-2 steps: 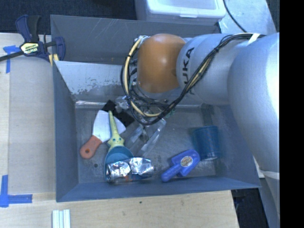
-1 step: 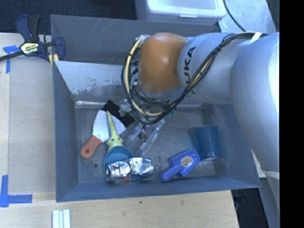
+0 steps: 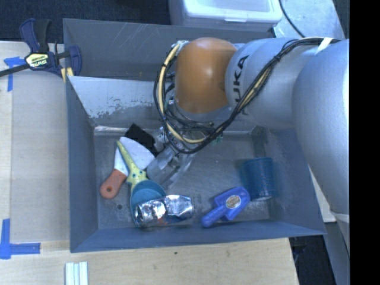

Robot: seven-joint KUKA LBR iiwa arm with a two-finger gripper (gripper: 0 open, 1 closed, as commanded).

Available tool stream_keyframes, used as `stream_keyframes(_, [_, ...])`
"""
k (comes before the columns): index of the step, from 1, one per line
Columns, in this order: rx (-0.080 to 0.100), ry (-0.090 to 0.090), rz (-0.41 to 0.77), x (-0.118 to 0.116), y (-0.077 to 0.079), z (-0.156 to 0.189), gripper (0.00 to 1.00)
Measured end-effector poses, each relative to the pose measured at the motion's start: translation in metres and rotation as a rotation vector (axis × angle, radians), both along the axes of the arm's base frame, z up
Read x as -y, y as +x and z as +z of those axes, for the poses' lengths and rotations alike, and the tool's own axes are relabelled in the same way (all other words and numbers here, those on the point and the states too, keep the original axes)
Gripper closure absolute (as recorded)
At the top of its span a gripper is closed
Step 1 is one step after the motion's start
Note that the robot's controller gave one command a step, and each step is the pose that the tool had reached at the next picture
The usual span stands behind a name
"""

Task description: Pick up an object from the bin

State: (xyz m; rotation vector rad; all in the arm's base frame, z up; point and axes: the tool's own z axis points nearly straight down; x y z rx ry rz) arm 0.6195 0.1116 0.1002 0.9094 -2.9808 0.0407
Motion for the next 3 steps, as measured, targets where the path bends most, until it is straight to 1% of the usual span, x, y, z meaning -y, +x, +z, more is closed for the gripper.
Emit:
stream_keyframes(1, [0.016,0.009,-0.001,-0.002,0.001,0.013,1.0])
stream_keyframes(2, [0.016,0.009,-0.003,-0.001,0.001,0.016,1.0])
stream_keyframes(3, [0.008,0.008,-0.004,-0.001,-0.001,0.038,1.0])
